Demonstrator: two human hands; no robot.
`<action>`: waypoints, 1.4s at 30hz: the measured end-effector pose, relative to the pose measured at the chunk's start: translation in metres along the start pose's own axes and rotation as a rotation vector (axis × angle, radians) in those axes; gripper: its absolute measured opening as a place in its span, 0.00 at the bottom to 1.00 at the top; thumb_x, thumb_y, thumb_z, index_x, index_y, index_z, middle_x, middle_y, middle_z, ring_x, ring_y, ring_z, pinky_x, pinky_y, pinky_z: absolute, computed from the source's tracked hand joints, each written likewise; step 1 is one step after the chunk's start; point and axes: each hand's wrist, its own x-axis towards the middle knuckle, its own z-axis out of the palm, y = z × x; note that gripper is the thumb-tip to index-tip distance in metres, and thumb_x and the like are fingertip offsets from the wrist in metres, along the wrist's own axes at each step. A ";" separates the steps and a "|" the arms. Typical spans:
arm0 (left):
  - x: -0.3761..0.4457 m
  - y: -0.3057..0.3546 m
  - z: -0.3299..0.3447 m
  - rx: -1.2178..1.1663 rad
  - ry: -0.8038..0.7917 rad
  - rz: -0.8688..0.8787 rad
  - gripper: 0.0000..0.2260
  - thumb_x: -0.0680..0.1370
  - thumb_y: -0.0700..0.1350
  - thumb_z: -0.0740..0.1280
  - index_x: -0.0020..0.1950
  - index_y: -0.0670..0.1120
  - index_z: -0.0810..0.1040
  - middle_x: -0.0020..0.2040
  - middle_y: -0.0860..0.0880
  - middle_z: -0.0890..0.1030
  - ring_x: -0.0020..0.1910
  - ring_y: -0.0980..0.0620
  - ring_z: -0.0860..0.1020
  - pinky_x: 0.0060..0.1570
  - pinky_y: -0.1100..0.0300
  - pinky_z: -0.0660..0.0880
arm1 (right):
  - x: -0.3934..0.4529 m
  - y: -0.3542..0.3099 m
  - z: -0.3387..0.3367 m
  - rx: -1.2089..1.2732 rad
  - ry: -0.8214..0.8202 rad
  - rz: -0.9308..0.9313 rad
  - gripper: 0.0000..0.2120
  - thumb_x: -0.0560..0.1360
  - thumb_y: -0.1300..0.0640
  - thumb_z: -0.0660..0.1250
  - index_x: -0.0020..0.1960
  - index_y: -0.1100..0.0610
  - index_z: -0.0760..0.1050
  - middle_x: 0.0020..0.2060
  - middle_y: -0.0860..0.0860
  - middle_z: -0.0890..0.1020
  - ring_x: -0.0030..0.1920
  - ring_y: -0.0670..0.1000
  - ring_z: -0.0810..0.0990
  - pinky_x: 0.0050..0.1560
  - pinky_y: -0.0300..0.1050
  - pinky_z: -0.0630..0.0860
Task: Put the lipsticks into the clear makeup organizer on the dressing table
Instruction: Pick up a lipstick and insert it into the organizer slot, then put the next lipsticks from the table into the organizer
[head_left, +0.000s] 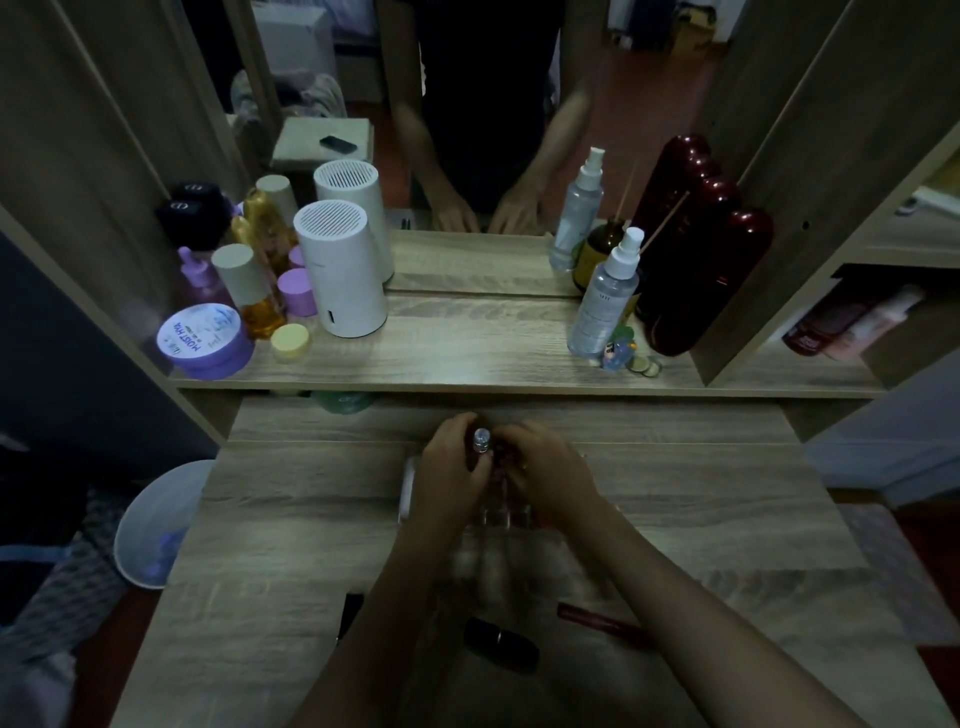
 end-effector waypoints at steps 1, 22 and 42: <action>0.000 0.001 0.000 0.003 -0.005 0.013 0.15 0.73 0.36 0.68 0.60 0.38 0.75 0.56 0.39 0.80 0.55 0.44 0.79 0.51 0.75 0.63 | -0.003 -0.002 -0.003 -0.007 0.030 -0.006 0.18 0.74 0.60 0.66 0.63 0.55 0.74 0.57 0.55 0.79 0.54 0.55 0.79 0.49 0.45 0.75; -0.048 -0.017 -0.035 -0.020 0.044 0.008 0.23 0.72 0.38 0.71 0.65 0.39 0.70 0.62 0.40 0.74 0.56 0.55 0.70 0.51 0.67 0.68 | -0.157 0.025 0.013 -0.385 -0.297 0.113 0.27 0.36 0.48 0.84 0.34 0.42 0.84 0.31 0.50 0.85 0.28 0.46 0.83 0.24 0.30 0.74; -0.089 -0.035 -0.047 -0.034 0.042 -0.095 0.23 0.70 0.38 0.73 0.64 0.41 0.72 0.62 0.41 0.76 0.57 0.47 0.75 0.53 0.54 0.75 | -0.153 0.035 -0.009 0.360 -0.280 0.319 0.11 0.78 0.61 0.61 0.58 0.50 0.72 0.40 0.46 0.80 0.30 0.43 0.78 0.32 0.31 0.73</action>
